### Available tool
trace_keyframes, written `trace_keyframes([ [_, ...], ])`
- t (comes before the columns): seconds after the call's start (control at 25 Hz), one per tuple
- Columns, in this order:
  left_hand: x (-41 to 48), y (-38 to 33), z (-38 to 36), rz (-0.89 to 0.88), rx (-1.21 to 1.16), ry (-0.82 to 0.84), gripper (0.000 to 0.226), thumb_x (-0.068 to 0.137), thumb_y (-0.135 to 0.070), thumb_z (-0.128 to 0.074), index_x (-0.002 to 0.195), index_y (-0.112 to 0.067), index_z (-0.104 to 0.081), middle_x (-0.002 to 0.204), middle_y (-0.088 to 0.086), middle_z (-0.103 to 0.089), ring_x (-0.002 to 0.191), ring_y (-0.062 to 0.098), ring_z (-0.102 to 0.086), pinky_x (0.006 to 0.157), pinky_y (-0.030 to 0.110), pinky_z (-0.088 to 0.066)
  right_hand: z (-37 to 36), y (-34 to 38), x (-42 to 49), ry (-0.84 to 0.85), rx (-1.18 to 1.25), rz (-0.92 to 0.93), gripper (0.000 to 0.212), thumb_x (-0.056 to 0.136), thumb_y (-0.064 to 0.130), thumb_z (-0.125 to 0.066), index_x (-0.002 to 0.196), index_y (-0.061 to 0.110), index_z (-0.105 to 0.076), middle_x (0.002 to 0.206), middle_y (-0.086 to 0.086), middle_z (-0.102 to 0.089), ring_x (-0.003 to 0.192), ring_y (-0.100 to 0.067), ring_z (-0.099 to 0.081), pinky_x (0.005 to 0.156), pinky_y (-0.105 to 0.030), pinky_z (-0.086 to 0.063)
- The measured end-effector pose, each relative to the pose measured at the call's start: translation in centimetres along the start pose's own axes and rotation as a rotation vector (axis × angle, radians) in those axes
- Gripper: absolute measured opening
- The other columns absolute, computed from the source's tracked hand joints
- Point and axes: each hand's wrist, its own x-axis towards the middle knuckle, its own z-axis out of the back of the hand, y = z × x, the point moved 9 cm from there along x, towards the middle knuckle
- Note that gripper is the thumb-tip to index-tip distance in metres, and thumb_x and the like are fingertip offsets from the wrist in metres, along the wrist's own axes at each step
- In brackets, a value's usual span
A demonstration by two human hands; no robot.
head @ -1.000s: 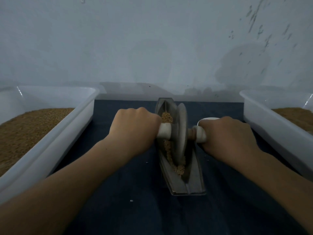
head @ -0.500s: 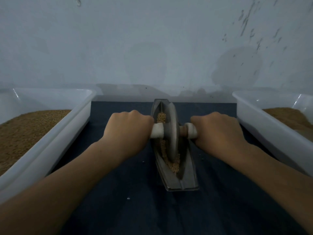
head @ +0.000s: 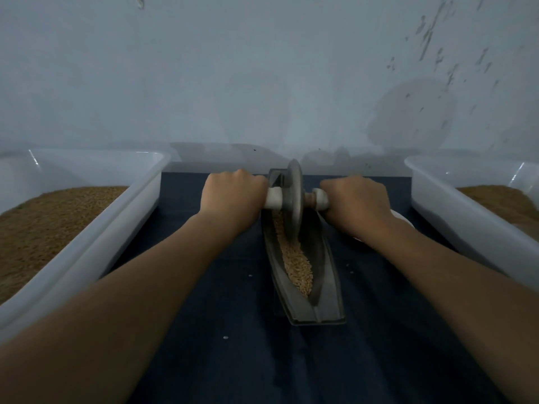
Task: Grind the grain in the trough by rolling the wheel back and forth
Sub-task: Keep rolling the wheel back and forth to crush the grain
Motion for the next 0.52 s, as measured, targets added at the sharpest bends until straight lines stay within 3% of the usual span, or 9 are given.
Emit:
trace_keyframes([
  [0.08, -2.2, -0.7, 1.0, -0.073, 0.001, -0.037, 0.031, 0.081, -0.026, -0.068, 0.081, -0.024, -0.038, 0.061, -0.005, -0.025, 0.047, 0.016, -0.023, 0.045, 0.028, -0.015, 0.8, -0.2, -3.0, -0.04, -0.024, 0.047, 0.037, 0.081, 0.038, -0.066, 0.067, 0.031, -0.033, 0.067, 0.005, -0.051, 0.062, -0.024, -0.054, 0.053, -0.028, -0.032],
  [0.2, -5.3, -0.9, 2.8, -0.127, 0.008, -0.113, 0.053, 0.061, -0.029, -0.081, 0.075, -0.026, -0.03, 0.056, -0.008, -0.016, 0.044, 0.012, -0.009, 0.047, 0.023, -0.004, 3.4, 0.4, -7.0, -0.192, -0.125, 0.145, 0.056, 0.066, 0.038, -0.076, 0.063, 0.033, -0.02, 0.051, 0.013, -0.028, 0.042, -0.014, -0.028, 0.048, -0.017, -0.01],
  [0.32, -4.8, -0.5, 1.7, -0.071, 0.023, -0.055, 0.048, 0.065, -0.03, -0.079, 0.074, -0.026, -0.032, 0.056, -0.008, -0.017, 0.044, 0.012, -0.009, 0.046, 0.024, -0.004, 3.3, 0.5, -5.8, -0.168, -0.12, 0.134, 0.057, 0.065, 0.034, -0.078, 0.063, 0.034, -0.021, 0.052, 0.014, -0.024, 0.042, -0.016, -0.028, 0.05, -0.017, -0.009],
  [0.44, -1.4, 0.0, -0.2, -0.003, 0.019, -0.052, 0.024, 0.083, -0.027, -0.066, 0.081, -0.022, -0.042, 0.063, -0.002, -0.038, 0.048, 0.019, -0.037, 0.046, 0.029, -0.02, 0.8, 0.3, -1.7, -0.076, -0.032, 0.031, 0.029, 0.08, 0.036, -0.067, 0.072, 0.031, -0.04, 0.067, 0.004, -0.049, 0.064, -0.028, -0.055, 0.053, -0.027, -0.03],
  [0.52, 0.6, 0.2, -0.6, 0.003, 0.018, -0.012, 0.009, 0.085, -0.023, -0.063, 0.088, -0.021, -0.055, 0.075, 0.002, -0.055, 0.065, 0.027, -0.059, 0.051, 0.033, -0.029, -0.5, 0.0, 0.3, -0.008, -0.002, -0.028, 0.019, 0.086, 0.036, -0.063, 0.078, 0.031, -0.047, 0.08, -0.001, -0.06, 0.079, -0.032, -0.063, 0.061, -0.033, -0.037],
])
